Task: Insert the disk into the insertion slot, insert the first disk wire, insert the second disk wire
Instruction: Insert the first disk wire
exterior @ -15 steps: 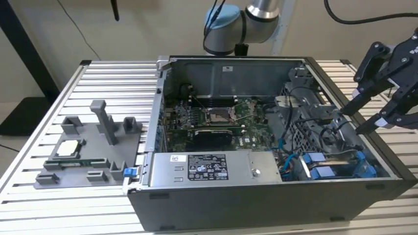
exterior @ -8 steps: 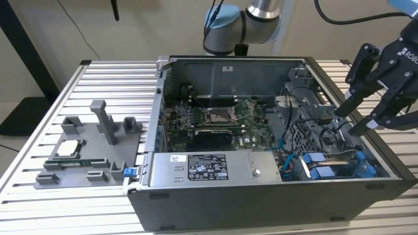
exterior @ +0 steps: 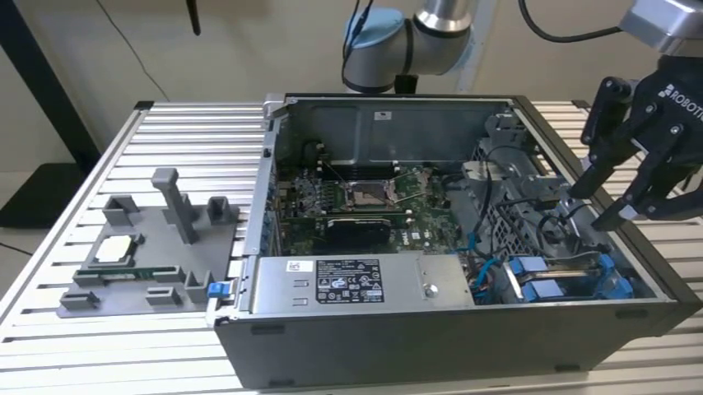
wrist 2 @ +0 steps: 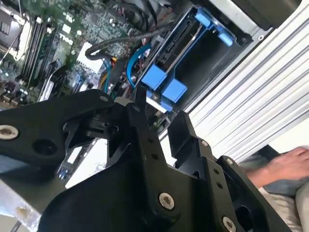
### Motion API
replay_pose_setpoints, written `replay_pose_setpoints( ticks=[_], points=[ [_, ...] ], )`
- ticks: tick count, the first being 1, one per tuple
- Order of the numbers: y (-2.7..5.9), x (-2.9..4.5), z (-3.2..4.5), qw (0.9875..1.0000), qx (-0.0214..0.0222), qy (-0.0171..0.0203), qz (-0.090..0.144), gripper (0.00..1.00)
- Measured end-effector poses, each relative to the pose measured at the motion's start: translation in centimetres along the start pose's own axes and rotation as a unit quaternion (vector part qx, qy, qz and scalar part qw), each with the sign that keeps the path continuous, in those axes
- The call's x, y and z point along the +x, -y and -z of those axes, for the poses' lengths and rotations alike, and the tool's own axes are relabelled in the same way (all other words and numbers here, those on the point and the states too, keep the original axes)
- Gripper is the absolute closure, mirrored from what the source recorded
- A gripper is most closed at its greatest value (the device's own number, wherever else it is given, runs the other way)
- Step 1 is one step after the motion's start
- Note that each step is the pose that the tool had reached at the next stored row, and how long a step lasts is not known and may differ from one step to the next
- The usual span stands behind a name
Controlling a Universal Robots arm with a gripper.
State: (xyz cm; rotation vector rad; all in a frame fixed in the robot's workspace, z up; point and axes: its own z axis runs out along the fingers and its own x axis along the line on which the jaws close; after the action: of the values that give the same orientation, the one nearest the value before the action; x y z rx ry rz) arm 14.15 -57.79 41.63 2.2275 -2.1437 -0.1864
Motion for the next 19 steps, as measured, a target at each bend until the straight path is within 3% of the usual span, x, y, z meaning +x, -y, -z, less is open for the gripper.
replay_pose_setpoints(
  ticks=[4,5,6,19],
  points=[
    [-0.56,-0.02,-0.07,0.9993,0.0367,0.0007,0.002,0.00],
    [-0.65,-0.03,-0.07,0.9990,0.0445,0.0008,0.003,0.00],
    [-0.67,-0.02,-0.08,0.9989,0.0473,0.0008,0.003,0.00],
    [-0.99,-0.08,-0.12,0.9988,0.0483,0.0008,0.003,0.00]
  ],
)
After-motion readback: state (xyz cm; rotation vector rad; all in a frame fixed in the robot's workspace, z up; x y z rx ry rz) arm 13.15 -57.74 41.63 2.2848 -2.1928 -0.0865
